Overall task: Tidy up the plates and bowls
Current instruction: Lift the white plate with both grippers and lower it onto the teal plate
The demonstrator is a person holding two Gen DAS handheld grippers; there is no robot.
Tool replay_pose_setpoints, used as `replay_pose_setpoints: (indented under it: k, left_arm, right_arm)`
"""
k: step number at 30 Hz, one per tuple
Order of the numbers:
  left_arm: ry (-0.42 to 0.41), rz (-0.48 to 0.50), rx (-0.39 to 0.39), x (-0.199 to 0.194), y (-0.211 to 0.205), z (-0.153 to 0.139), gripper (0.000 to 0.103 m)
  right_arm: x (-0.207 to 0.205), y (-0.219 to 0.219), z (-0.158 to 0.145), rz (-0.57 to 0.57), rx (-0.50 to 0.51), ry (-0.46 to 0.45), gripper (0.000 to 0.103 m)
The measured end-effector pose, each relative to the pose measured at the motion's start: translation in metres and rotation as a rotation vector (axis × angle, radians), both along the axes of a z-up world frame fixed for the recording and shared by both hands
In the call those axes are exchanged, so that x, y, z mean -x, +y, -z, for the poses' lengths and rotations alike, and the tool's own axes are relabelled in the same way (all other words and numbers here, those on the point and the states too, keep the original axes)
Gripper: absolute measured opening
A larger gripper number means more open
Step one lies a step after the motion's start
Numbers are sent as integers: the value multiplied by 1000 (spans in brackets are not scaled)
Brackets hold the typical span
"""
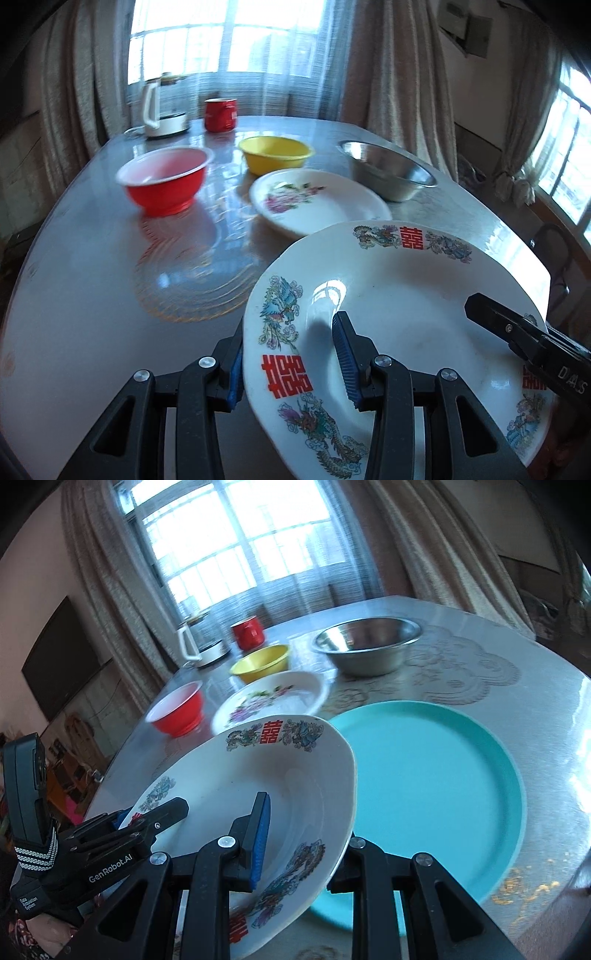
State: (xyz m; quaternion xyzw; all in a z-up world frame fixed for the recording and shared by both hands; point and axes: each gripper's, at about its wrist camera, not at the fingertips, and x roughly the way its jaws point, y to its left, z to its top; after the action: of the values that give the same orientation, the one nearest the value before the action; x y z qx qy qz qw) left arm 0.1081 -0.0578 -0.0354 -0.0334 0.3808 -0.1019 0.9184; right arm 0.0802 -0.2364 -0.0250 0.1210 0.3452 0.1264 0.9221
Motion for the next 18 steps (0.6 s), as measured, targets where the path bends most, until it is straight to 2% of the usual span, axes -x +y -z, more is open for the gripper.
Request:
replay_pose_setpoints:
  k: [6, 18]
  left_arm:
    - [-6, 63, -9, -15, -36, -4, 43]
    - [24, 126, -32, -33, -86, 4, 43]
  right_arm:
    - [0, -31, -3, 75, -11, -8, 24]
    - [-5, -81, 3, 189, -33, 4, 24]
